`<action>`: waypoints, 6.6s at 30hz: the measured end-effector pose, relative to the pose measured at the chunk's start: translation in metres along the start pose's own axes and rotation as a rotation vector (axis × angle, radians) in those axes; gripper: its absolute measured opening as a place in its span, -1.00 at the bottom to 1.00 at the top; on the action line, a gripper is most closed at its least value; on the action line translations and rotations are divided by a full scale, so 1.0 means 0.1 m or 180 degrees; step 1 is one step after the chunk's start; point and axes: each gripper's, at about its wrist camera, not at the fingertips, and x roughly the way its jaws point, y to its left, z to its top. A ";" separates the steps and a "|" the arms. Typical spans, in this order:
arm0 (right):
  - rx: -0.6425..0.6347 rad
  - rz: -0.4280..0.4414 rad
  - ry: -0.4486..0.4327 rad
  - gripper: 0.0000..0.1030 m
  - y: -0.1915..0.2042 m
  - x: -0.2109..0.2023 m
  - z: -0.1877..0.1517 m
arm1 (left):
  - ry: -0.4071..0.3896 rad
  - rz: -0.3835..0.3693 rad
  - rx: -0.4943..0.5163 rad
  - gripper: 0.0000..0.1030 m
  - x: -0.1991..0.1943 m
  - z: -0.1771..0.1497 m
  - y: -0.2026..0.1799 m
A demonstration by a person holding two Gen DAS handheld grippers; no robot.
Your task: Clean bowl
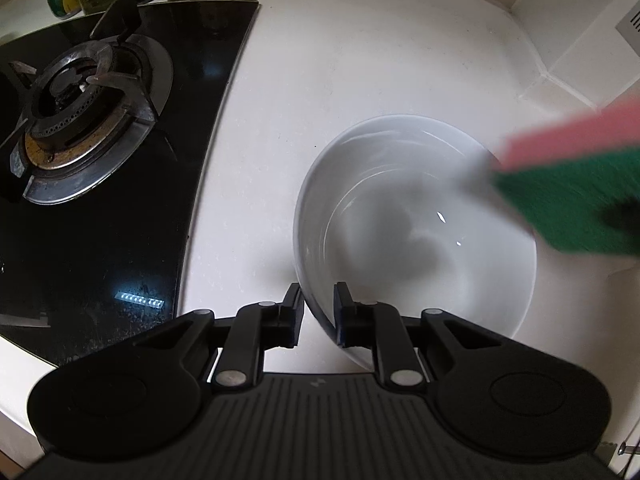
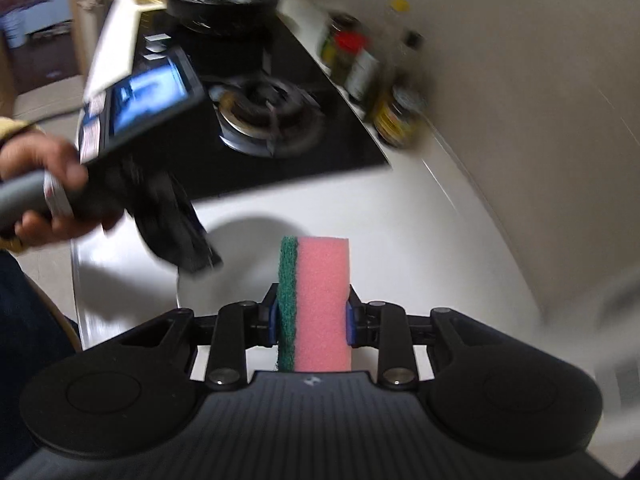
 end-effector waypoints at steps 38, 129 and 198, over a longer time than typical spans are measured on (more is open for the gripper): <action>-0.0685 0.0712 0.0479 -0.49 0.21 0.82 -0.12 | -0.0213 -0.0146 0.0498 -0.65 0.13 0.22 0.04; -0.0219 -0.1441 0.0269 -0.49 0.57 0.62 -0.58 | -0.0259 -0.0141 -0.0118 -0.50 -0.04 0.34 0.00; 0.1534 -0.0943 0.0595 -0.47 -0.02 0.82 -0.64 | -0.0260 0.0197 -0.0074 -0.59 -0.09 -0.35 -0.34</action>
